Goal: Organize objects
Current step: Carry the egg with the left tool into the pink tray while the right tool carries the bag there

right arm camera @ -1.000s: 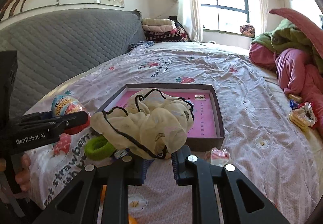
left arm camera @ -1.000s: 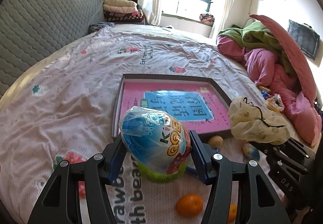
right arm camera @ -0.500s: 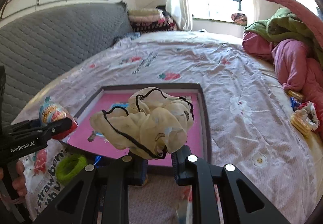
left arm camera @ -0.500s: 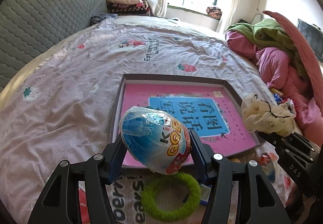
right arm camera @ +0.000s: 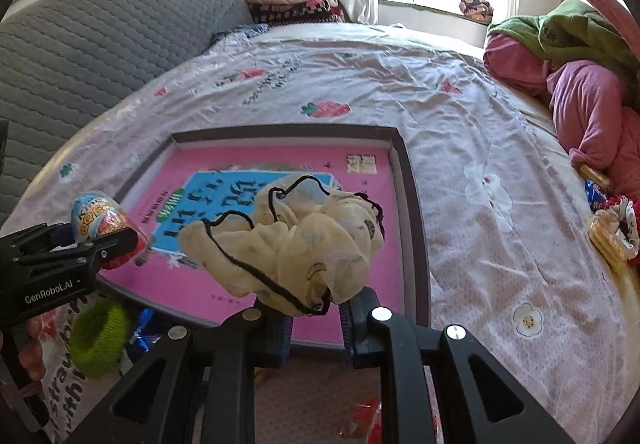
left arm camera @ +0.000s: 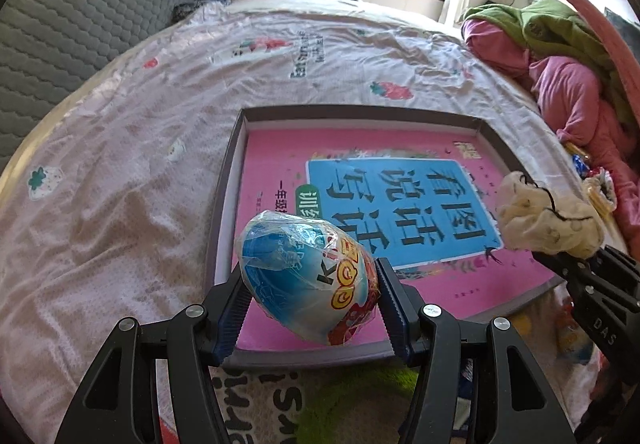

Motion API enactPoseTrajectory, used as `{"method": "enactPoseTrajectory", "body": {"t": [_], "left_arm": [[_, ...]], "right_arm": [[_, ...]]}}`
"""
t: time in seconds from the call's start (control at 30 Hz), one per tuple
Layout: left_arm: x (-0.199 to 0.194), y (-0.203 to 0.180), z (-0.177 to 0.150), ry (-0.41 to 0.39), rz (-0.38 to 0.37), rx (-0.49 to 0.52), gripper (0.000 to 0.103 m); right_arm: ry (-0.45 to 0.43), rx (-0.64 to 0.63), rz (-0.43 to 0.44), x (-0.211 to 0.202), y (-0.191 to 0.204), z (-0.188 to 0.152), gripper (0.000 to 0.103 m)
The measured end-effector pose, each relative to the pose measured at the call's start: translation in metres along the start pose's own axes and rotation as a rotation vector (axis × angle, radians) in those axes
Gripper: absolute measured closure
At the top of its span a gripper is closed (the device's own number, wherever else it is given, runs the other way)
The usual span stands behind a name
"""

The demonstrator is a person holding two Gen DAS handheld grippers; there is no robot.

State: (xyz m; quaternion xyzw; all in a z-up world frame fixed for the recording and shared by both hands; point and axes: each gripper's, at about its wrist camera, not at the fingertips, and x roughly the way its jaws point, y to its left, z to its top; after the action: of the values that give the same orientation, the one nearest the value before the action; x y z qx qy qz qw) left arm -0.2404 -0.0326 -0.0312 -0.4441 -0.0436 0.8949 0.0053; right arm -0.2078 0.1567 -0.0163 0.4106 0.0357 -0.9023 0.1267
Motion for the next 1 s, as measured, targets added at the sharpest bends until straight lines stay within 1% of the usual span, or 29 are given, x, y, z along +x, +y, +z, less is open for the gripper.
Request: {"method": "enactPoseTrajectory", "body": {"t": [0.13,0.3,0.5,0.57,0.63,0.67,0.73,0.8,0.83,1.0], "left_arm": [[0.006,-0.001,0.002,0.002,0.004,-0.005,0.041],[0.012,0.001,0.005,0.015,0.013,-0.018,0.041],[0.016,0.004,0.005,0.035,0.021,-0.033,0.041],[0.017,0.005,0.005,0.040,0.020,-0.036,0.041],[0.018,0.004,0.004,0.046,0.023,-0.033,0.041],[0.018,0.003,0.003,0.048,0.023,-0.033,0.041],[0.017,0.003,0.002,0.049,0.016,-0.034,0.039],[0.015,0.002,0.002,0.044,0.006,-0.034,0.034],[0.014,0.002,0.002,0.039,0.002,-0.032,0.033],[0.006,0.000,0.006,0.010,-0.007,-0.024,0.029]], "right_arm": [[0.037,0.004,-0.027,0.010,-0.002,-0.003,0.083],[0.044,0.011,-0.042,0.011,-0.005,-0.005,0.082],[0.065,-0.001,-0.075,0.016,-0.003,-0.008,0.078],[0.058,-0.009,-0.080,0.015,-0.003,-0.008,0.075],[0.054,-0.013,-0.081,0.015,-0.003,-0.008,0.067],[0.052,-0.014,-0.081,0.015,-0.003,-0.008,0.065],[0.046,-0.011,-0.076,0.014,-0.004,-0.009,0.059],[0.030,-0.007,-0.068,0.012,-0.005,-0.008,0.055],[0.025,-0.004,-0.065,0.010,-0.005,-0.008,0.053],[-0.016,-0.010,-0.060,0.001,-0.005,-0.006,0.045]]}}
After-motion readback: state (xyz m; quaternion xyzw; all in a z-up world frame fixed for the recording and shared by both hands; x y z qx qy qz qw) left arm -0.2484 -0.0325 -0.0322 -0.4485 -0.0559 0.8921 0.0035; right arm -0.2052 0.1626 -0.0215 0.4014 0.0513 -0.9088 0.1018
